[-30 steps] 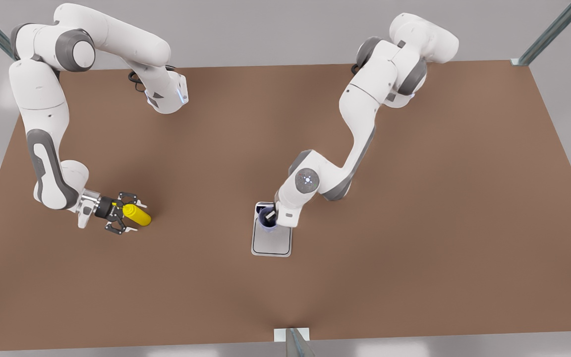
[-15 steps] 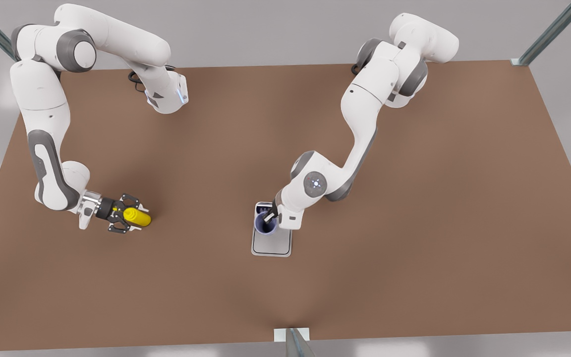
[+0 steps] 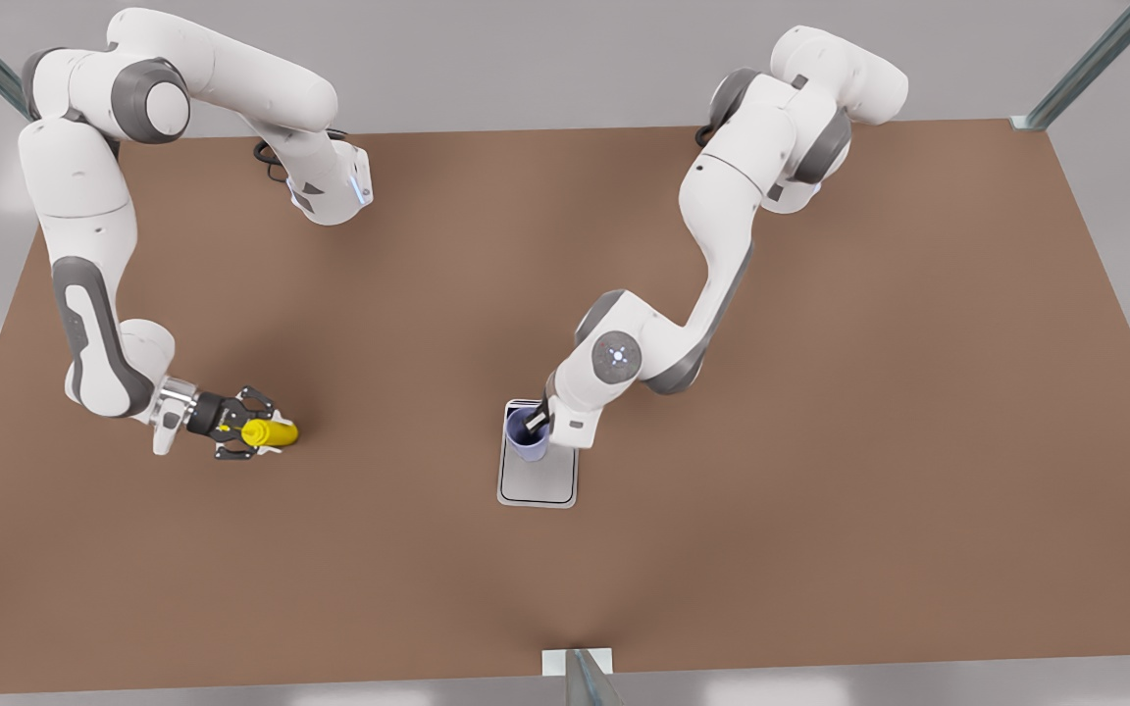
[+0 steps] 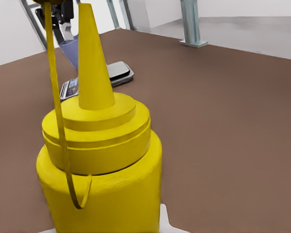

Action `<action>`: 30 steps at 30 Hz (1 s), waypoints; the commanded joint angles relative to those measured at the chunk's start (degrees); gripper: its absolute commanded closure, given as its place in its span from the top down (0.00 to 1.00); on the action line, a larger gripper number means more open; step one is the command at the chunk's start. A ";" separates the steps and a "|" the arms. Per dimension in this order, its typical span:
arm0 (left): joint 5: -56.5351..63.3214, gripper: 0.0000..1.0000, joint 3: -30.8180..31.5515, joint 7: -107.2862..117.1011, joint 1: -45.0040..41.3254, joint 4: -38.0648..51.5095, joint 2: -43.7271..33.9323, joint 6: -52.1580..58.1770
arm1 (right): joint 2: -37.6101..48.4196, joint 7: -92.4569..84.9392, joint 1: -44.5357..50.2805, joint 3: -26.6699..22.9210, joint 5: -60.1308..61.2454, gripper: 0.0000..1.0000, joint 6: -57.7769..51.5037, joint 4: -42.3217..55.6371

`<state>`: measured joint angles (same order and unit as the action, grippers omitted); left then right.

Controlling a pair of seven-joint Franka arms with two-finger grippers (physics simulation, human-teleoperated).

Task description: Move cup to the weight, pick up sauce bottle, pour sauce

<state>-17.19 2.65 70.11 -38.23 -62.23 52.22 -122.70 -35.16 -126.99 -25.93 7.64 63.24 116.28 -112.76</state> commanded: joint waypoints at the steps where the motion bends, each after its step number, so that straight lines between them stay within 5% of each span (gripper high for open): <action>1: 13.59 0.35 -0.10 0.56 0.00 0.10 -0.10 1.93 | 0.00 -0.02 -0.17 0.00 0.04 0.56 -0.09 0.00; 6: 12.80 0.34 0.07 -2.42 3.87 -0.25 -5.46 8.09 | 5.36 7.10 0.35 -0.17 -0.75 0.55 0.79 1.76; 9: 9.64 0.41 -2.29 -18.58 12.20 -0.96 -13.01 21.97 | 7.20 17.54 4.57 -0.70 -7.95 0.56 1.32 7.29; 11: 9.37 0.88 -4.14 -38.36 23.38 -0.96 -16.89 30.94 | 8.53 31.70 8.43 -0.70 -19.99 0.56 1.32 13.00; 12: 9.46 1.00 -11.16 -48.91 23.82 -0.96 -17.68 32.61 | 8.53 36.63 10.46 -0.70 -25.62 0.56 1.40 15.64; 14: 8.41 1.00 -19.35 -61.76 24.52 -3.85 -20.66 32.70 | 8.53 47.69 15.72 -0.70 -36.34 0.56 1.40 19.86; 15: 7.97 1.00 -17.51 -63.16 28.56 -6.49 -24.44 32.26 | 8.35 56.40 18.72 -0.44 -44.69 0.56 1.49 22.59; 16: 9.02 1.00 -9.35 -63.16 35.76 -16.49 -33.66 28.49 | 8.79 62.99 22.49 -0.35 -50.31 0.56 3.77 22.85; 18: 11.31 1.00 -6.08 -63.34 36.65 -25.66 -41.68 26.72 | 9.32 77.93 27.68 0.97 -63.23 0.56 4.30 23.12; 21: 15.96 1.00 -5.55 -63.08 33.23 -22.67 -37.89 25.76 | 8.70 98.77 31.99 7.83 -83.36 0.56 4.22 23.91; 30: 16.23 1.00 -5.82 -63.60 32.78 -16.69 -36.14 24.27 | 2.99 103.61 51.94 7.83 -115.71 0.56 -0.97 27.86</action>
<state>-1.45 -3.24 6.59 -5.51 -78.93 16.08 -98.41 -32.47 -23.42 26.91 15.40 -53.33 115.32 -84.82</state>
